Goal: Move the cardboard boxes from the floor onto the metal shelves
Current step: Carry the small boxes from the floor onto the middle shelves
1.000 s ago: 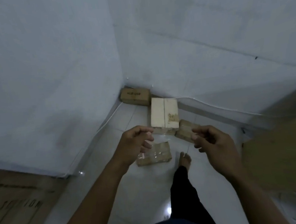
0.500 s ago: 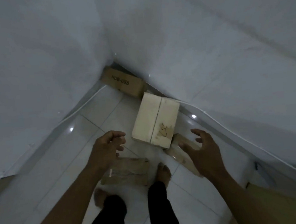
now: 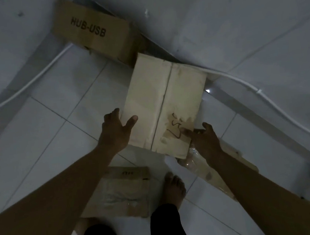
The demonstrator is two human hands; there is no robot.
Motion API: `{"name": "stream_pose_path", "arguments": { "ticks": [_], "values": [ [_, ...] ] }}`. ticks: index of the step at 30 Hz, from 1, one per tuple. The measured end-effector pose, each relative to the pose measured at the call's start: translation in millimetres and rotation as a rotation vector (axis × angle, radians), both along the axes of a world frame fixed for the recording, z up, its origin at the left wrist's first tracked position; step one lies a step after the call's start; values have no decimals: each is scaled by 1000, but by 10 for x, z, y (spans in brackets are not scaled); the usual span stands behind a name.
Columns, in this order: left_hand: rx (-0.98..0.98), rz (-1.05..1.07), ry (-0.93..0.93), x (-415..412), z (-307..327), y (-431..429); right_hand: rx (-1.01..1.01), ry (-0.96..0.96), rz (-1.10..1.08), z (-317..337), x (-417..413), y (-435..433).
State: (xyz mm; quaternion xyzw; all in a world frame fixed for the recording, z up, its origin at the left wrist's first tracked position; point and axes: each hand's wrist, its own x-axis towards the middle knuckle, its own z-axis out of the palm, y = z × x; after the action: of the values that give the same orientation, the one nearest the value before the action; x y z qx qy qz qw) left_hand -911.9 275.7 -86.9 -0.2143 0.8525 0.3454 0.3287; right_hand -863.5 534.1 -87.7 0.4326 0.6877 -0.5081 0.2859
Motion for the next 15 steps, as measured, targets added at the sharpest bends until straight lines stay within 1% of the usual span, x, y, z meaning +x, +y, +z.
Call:
{"name": "stream_pose_path", "arguments": {
  "ticks": [2, 4, 7, 11, 13, 15],
  "values": [
    [79, 49, -72, -64, -185, 21, -28, 0, -72, -166, -33, -55],
    [189, 118, -115, -92, -246, 70, -48, 45, -99, -220, -61, -140],
    [220, 118, -97, -46, -45, 15, -180, 93, -172, -60, -68, -250],
    [227, 135, 10, 58, 581, -227, -262, 119, -111, 459, 17, -251],
    [201, 190, 72, 133, 1035, -376, -329, 104, -79, 845, 86, -279],
    [225, 268, 95, 230, 1589, -526, -399, 101, -117, 1298, 126, -299]
  ]
}}
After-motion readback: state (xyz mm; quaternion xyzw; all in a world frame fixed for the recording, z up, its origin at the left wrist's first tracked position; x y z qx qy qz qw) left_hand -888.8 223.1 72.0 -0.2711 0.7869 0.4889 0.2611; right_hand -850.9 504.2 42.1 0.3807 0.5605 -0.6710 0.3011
